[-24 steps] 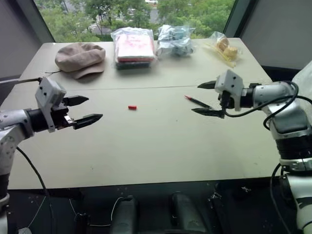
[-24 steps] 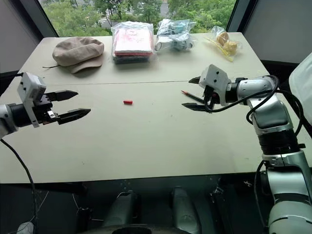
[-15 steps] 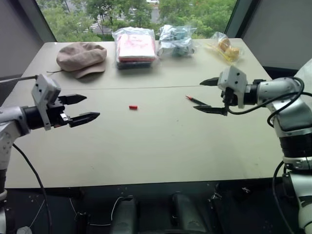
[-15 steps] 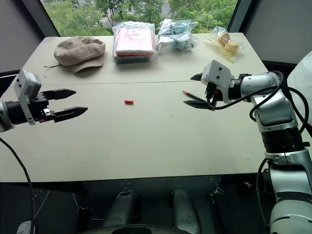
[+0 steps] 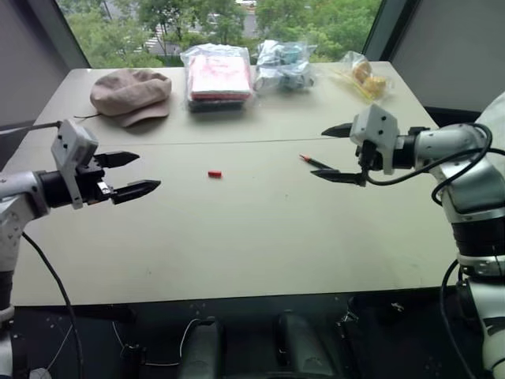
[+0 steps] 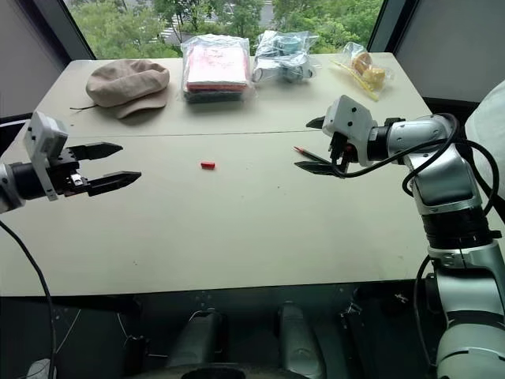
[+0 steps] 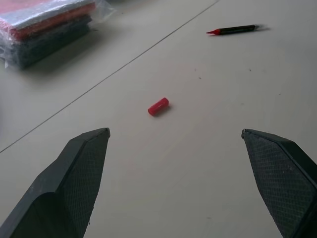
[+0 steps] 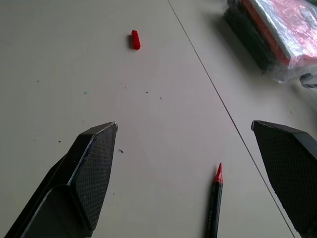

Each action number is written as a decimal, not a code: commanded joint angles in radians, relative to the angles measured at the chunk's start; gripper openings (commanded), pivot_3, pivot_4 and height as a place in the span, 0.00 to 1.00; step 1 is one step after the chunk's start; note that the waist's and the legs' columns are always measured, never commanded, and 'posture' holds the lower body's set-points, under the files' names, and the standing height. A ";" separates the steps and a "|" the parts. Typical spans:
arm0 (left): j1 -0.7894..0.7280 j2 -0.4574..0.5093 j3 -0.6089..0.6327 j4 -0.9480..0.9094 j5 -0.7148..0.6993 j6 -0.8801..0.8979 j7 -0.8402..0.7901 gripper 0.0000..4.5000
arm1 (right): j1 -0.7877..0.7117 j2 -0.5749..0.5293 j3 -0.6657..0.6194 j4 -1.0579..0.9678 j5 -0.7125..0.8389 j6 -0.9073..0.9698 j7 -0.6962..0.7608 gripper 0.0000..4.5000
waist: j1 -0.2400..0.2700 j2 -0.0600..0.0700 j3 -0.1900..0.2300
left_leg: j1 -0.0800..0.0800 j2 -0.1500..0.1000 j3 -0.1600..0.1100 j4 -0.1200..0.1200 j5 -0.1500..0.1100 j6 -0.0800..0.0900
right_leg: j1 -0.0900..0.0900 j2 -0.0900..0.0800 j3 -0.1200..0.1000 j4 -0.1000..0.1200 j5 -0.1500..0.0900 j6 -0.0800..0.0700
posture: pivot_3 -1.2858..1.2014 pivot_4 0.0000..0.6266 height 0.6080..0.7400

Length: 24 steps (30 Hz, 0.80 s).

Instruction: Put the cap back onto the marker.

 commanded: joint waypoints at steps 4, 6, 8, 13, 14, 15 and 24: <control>-0.089 -0.033 -0.078 0.107 0.073 -0.105 -0.047 0.99 | 0.022 -0.008 -0.056 -0.070 0.020 0.006 -0.044 1.00 | 0.005 0.000 0.000 | 0.000 0.000 0.000 0.000 0.000 0.000 | 0.000 0.000 0.000 0.000 0.000 0.000 | 0.52 0.24 1.00; -0.128 -0.058 -0.114 0.167 0.103 -0.147 -0.062 0.99 | 0.044 -0.010 -0.068 -0.091 0.021 0.014 -0.061 1.00 | 0.004 0.000 0.000 | -0.001 0.000 0.000 0.000 0.000 0.000 | 0.000 0.000 0.000 0.000 0.000 0.000 | 0.52 0.24 1.00; -0.175 -0.088 -0.152 0.242 0.142 -0.199 -0.078 0.99 | 0.069 -0.013 -0.079 -0.118 0.024 0.025 -0.074 1.00 | 0.005 0.000 0.000 | -0.001 0.000 0.000 0.001 0.000 0.000 | 0.000 0.000 0.000 0.000 0.000 0.000 | 0.52 0.24 1.00; -0.335 -0.192 -0.264 0.532 0.272 -0.396 -0.138 0.99 | 0.166 -0.024 -0.132 -0.237 0.042 0.089 -0.128 1.00 | 0.006 0.000 0.000 | -0.002 0.000 0.000 0.002 0.000 0.000 | 0.000 0.000 -0.001 0.001 0.000 0.000 | 0.52 0.24 1.00; -0.364 -0.212 -0.281 0.588 0.297 -0.438 -0.146 0.99 | 0.188 -0.027 -0.145 -0.261 0.047 0.103 -0.141 1.00 | 0.006 0.000 0.000 | -0.002 0.000 0.000 0.002 0.000 0.000 | 0.000 0.000 -0.001 0.000 0.000 0.000 | 0.52 0.24 1.00; -0.399 -0.233 -0.301 0.656 0.327 -0.481 -0.154 0.99 | 0.214 -0.032 -0.160 -0.291 0.051 0.118 -0.152 1.00 | 0.007 0.000 0.000 | -0.002 0.000 0.000 0.002 0.000 0.000 | 0.000 0.000 -0.001 0.000 0.000 0.000 | 0.52 0.24 1.00; -0.645 -0.397 -0.391 1.132 0.541 -0.786 -0.059 0.99 | 0.422 -0.051 -0.302 -0.518 0.095 0.247 -0.261 1.00 | 0.005 -0.001 0.000 | -0.004 -0.001 -0.001 0.003 0.000 0.000 | -0.001 0.000 -0.001 0.000 0.000 0.001 | 0.52 0.24 1.00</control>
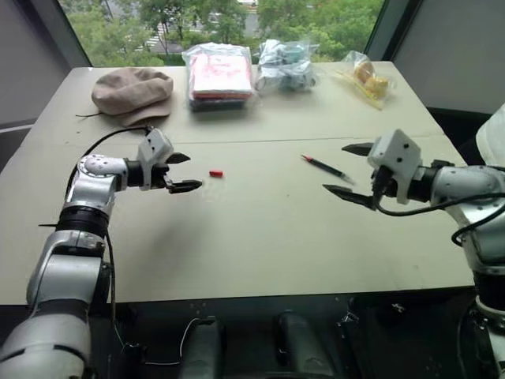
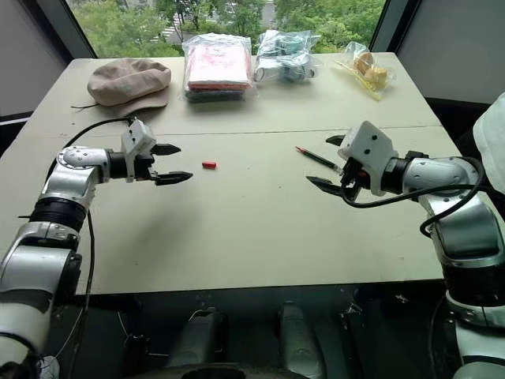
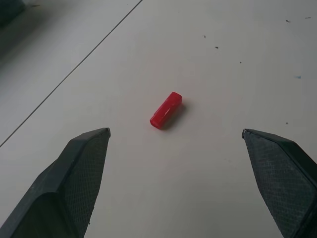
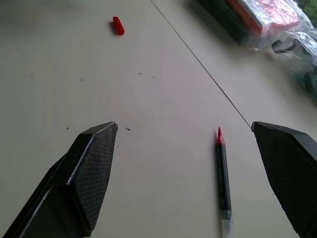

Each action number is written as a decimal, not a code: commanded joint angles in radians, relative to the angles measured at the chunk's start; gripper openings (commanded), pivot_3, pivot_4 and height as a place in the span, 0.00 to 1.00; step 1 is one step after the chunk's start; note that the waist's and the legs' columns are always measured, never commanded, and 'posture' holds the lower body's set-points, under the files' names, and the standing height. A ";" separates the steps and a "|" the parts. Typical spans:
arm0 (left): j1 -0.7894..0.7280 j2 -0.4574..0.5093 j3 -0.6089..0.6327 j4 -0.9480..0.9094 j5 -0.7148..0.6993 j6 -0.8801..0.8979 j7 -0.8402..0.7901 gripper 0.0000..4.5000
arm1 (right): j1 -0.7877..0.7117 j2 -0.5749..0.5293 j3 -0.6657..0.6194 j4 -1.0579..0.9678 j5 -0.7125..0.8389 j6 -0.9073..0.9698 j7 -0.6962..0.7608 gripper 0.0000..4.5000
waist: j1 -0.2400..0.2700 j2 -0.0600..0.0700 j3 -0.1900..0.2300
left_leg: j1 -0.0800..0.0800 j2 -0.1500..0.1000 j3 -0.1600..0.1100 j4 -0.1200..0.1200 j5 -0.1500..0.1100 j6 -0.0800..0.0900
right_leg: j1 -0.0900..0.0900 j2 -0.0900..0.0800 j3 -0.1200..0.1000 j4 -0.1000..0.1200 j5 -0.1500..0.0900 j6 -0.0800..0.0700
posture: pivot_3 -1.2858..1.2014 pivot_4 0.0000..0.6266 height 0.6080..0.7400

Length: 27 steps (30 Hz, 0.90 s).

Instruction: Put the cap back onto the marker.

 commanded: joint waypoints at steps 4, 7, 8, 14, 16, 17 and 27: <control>-0.118 -0.072 -0.017 0.194 0.109 -0.125 0.092 0.99 | 0.092 -0.015 -0.114 -0.162 0.032 0.073 -0.082 1.00 | 0.000 0.000 0.000 | -0.001 0.000 -0.001 0.000 0.000 0.000 | 0.000 0.000 0.000 0.000 0.000 0.000 | 0.52 0.24 1.00; -0.138 -0.099 -0.017 0.238 0.140 -0.138 0.116 0.99 | 0.129 -0.018 -0.146 -0.200 0.040 0.094 -0.105 1.00 | -0.001 0.000 0.000 | -0.001 0.000 -0.001 0.001 0.000 0.000 | 0.000 0.000 -0.001 0.000 0.000 0.000 | 0.52 0.24 1.00; -0.142 -0.105 -0.015 0.247 0.149 -0.142 0.123 0.99 | 0.137 -0.019 -0.154 -0.211 0.044 0.100 -0.111 1.00 | -0.001 0.000 0.000 | -0.001 0.000 -0.001 0.001 0.000 0.000 | 0.000 0.000 -0.001 0.000 0.000 0.000 | 0.52 0.24 1.00; -0.146 -0.135 -0.020 0.286 0.200 -0.128 0.135 0.99 | 0.168 -0.026 -0.185 -0.252 0.053 0.125 -0.140 1.00 | 0.000 -0.001 0.000 | -0.001 0.000 -0.001 0.001 0.000 0.000 | 0.000 0.000 -0.001 0.001 0.000 0.000 | 0.52 0.24 1.00; -0.141 -0.138 -0.017 0.299 0.211 -0.117 0.147 0.99 | 0.173 -0.030 -0.191 -0.264 0.054 0.135 -0.149 1.00 | 0.001 -0.001 0.000 | -0.001 0.000 -0.001 0.001 0.000 0.000 | 0.000 0.000 -0.001 0.001 0.000 0.000 | 0.52 0.24 1.00; -0.139 -0.140 -0.015 0.302 0.215 -0.114 0.152 0.99 | 0.177 -0.033 -0.195 -0.268 0.056 0.137 -0.150 1.00 | 0.001 -0.001 0.000 | -0.001 0.000 -0.001 0.001 0.000 0.000 | 0.000 0.000 -0.001 0.001 0.000 0.000 | 0.52 0.24 1.00; -0.122 -0.149 0.016 0.318 0.217 -0.064 0.153 0.59 | 0.194 -0.050 -0.216 -0.296 0.071 0.161 -0.176 1.00 | 0.001 -0.001 -0.001 | 0.004 0.000 -0.001 0.001 0.000 0.000 | 0.004 0.000 -0.001 0.001 0.000 0.001 | 0.52 0.24 1.00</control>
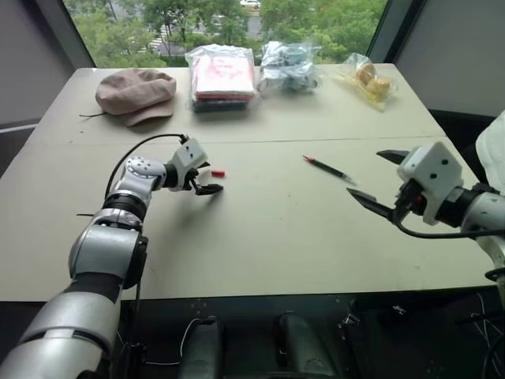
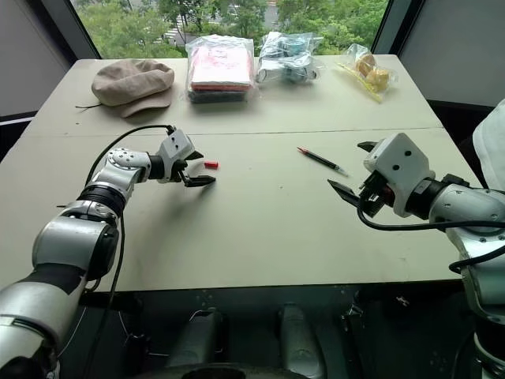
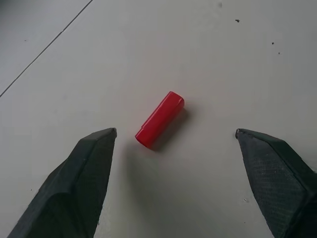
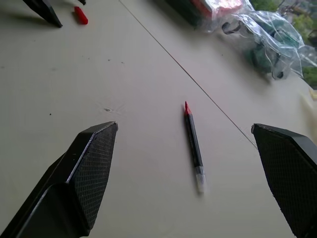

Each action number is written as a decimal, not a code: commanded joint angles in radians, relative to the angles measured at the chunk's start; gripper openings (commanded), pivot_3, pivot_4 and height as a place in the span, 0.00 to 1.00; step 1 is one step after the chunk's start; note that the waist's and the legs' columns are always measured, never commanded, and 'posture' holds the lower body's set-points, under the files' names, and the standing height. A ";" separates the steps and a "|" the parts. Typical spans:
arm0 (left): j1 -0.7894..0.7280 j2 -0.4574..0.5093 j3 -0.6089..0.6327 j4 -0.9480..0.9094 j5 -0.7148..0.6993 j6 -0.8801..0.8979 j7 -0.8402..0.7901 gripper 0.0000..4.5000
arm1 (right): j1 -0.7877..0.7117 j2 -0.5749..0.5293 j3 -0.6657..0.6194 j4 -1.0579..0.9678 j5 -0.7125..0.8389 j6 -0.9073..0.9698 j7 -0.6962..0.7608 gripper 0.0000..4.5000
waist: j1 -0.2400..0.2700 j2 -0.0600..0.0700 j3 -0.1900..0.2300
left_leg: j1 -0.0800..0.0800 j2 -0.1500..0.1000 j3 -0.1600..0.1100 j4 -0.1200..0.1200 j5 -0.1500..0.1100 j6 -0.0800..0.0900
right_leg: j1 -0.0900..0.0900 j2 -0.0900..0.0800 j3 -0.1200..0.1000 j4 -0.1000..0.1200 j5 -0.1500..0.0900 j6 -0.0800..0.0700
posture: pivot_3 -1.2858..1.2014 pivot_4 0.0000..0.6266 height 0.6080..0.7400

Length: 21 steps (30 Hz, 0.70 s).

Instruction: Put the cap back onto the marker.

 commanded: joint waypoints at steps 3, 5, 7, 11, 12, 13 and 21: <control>0.019 0.015 0.010 0.016 0.020 0.035 0.021 0.27 | 0.006 -0.018 -0.039 -0.039 0.013 0.005 -0.018 1.00 | -0.003 0.000 0.000 | 0.001 0.000 0.000 0.000 0.000 0.000 | 0.001 0.000 0.000 0.000 0.000 0.000 | 0.52 0.24 1.00; 0.022 0.020 0.013 0.016 0.017 0.042 0.016 0.27 | 0.005 -0.020 -0.037 -0.040 0.014 0.006 -0.023 1.00 | -0.005 0.000 0.000 | 0.002 0.000 0.000 0.000 0.000 0.000 | 0.001 0.000 0.000 0.001 0.000 0.000 | 0.52 0.24 1.00; 0.022 0.023 0.018 0.014 0.016 0.045 0.010 0.27 | 0.002 -0.019 -0.033 -0.041 0.016 0.007 -0.028 1.00 | -0.005 0.000 0.000 | 0.002 0.000 0.000 0.000 0.000 0.000 | 0.001 0.001 0.000 0.001 0.000 0.000 | 0.52 0.24 1.00; 0.025 0.031 0.024 0.013 0.020 0.045 0.008 0.27 | -0.003 -0.015 -0.020 -0.037 0.016 0.002 -0.037 1.00 | -0.006 0.000 0.000 | 0.002 0.000 0.000 0.000 0.000 0.000 | 0.001 0.001 0.000 0.001 0.000 0.000 | 0.52 0.24 1.00; 0.025 0.032 0.024 0.013 0.021 0.044 0.011 0.27 | -0.004 -0.015 -0.017 -0.036 0.017 0.002 -0.038 1.00 | -0.006 0.000 0.000 | 0.002 0.000 0.000 0.000 0.000 0.000 | 0.001 0.001 0.000 0.001 0.000 0.000 | 0.52 0.24 1.00; 0.026 0.032 0.025 0.013 0.021 0.043 0.018 0.27 | -0.008 -0.013 -0.014 -0.035 0.018 0.001 -0.040 1.00 | -0.007 0.000 0.000 | 0.002 0.000 0.000 0.000 0.000 0.000 | 0.001 0.001 0.000 0.001 0.000 0.000 | 0.52 0.24 1.00; 0.036 0.003 0.043 0.009 0.014 0.030 0.058 0.27 | -0.021 -0.017 0.002 -0.024 0.019 -0.006 -0.043 1.00 | -0.005 0.000 0.000 | 0.002 0.000 0.000 0.000 0.000 0.000 | 0.001 0.001 0.001 0.001 0.000 0.000 | 0.52 0.24 1.00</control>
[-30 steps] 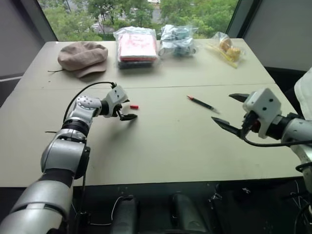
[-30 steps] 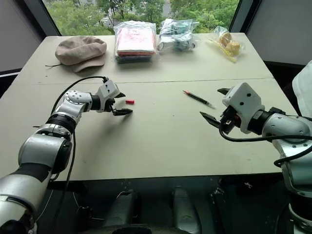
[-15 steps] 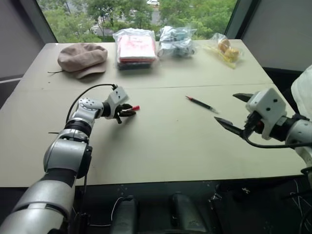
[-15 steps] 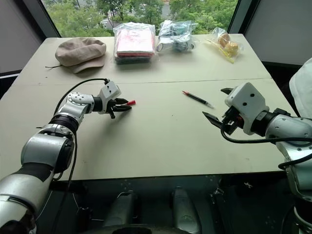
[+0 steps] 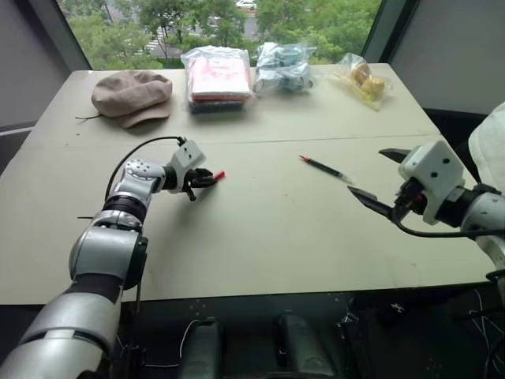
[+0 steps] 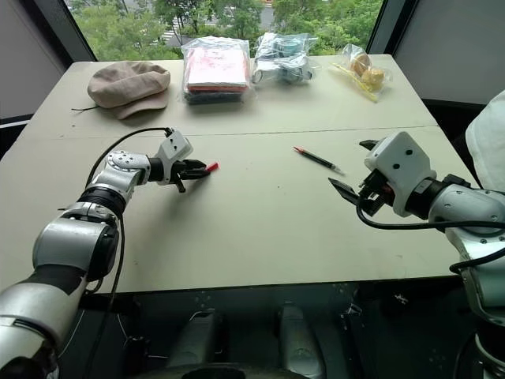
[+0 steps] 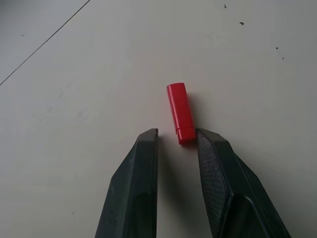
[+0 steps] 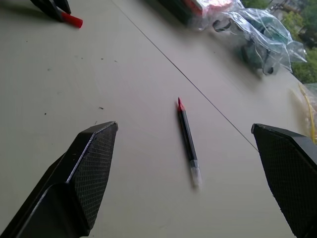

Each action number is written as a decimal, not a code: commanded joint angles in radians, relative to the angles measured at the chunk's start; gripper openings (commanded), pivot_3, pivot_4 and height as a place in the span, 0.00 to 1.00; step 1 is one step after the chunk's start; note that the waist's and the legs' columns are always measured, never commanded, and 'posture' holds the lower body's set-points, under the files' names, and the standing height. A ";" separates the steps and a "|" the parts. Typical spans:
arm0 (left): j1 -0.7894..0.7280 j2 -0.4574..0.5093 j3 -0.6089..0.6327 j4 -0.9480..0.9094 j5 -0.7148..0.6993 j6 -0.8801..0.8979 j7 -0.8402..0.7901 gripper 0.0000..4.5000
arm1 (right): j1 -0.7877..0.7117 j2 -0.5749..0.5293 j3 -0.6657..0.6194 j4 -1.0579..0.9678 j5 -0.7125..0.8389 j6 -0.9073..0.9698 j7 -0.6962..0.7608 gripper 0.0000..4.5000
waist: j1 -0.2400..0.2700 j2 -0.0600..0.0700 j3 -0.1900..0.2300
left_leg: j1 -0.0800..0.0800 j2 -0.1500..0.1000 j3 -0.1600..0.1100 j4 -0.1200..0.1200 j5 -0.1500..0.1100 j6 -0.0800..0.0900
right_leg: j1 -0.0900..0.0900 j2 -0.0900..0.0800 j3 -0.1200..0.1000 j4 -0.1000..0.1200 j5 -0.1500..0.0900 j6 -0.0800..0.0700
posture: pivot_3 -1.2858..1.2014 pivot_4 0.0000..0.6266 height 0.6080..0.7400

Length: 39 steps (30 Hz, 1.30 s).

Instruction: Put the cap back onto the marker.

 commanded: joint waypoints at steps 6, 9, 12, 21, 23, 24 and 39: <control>0.015 -0.026 0.016 0.010 0.015 -0.004 0.058 0.27 | -0.025 -0.023 -0.008 -0.018 0.006 -0.018 0.001 1.00 | 0.007 0.000 0.000 | 0.000 0.000 0.000 0.000 0.000 0.000 | 0.000 0.000 0.000 0.000 0.000 0.000 | 0.52 0.24 1.00; 0.009 -0.037 0.017 0.010 0.018 -0.005 0.064 0.27 | -0.023 -0.023 -0.010 -0.022 0.008 -0.016 0.001 1.00 | 0.008 0.000 0.000 | 0.000 0.000 0.000 0.000 0.000 0.000 | 0.001 -0.001 0.000 0.000 0.000 0.000 | 0.52 0.24 1.00; 0.001 -0.045 0.016 0.011 0.020 -0.005 0.070 0.27 | -0.018 -0.024 -0.013 -0.026 0.010 -0.013 -0.001 1.00 | 0.009 0.000 0.000 | 0.000 0.000 0.000 0.001 0.000 0.000 | 0.001 -0.001 0.000 0.000 0.000 0.000 | 0.52 0.24 1.00; -0.013 -0.057 0.004 0.013 0.038 -0.012 0.065 0.27 | -0.003 -0.019 -0.023 -0.044 0.013 -0.006 -0.009 1.00 | 0.009 0.000 0.000 | 0.000 0.000 0.000 0.001 0.000 0.000 | 0.001 -0.001 0.000 0.000 0.000 0.000 | 0.52 0.24 1.00; -0.015 -0.061 0.005 0.013 0.040 -0.012 0.067 0.27 | 0.001 -0.019 -0.027 -0.047 0.013 -0.005 -0.010 1.00 | 0.010 0.000 0.000 | 0.000 0.000 0.000 0.001 0.000 0.000 | 0.001 -0.001 0.000 0.000 0.000 0.000 | 0.52 0.24 1.00; -0.016 -0.063 0.007 0.014 0.041 -0.012 0.067 0.27 | 0.002 -0.019 -0.029 -0.047 0.012 -0.004 -0.011 1.00 | 0.010 0.000 0.000 | 0.000 0.000 0.000 0.001 0.000 0.000 | 0.001 -0.001 0.000 0.000 0.000 0.000 | 0.52 0.24 1.00; -0.010 -0.080 0.025 0.013 0.032 -0.011 0.053 0.01 | -0.009 -0.026 -0.015 -0.042 0.015 -0.002 -0.012 1.00 | 0.009 0.000 0.000 | 0.000 -0.001 0.000 0.000 0.000 0.000 | 0.001 -0.001 0.000 -0.001 0.000 0.000 | 0.52 0.24 1.00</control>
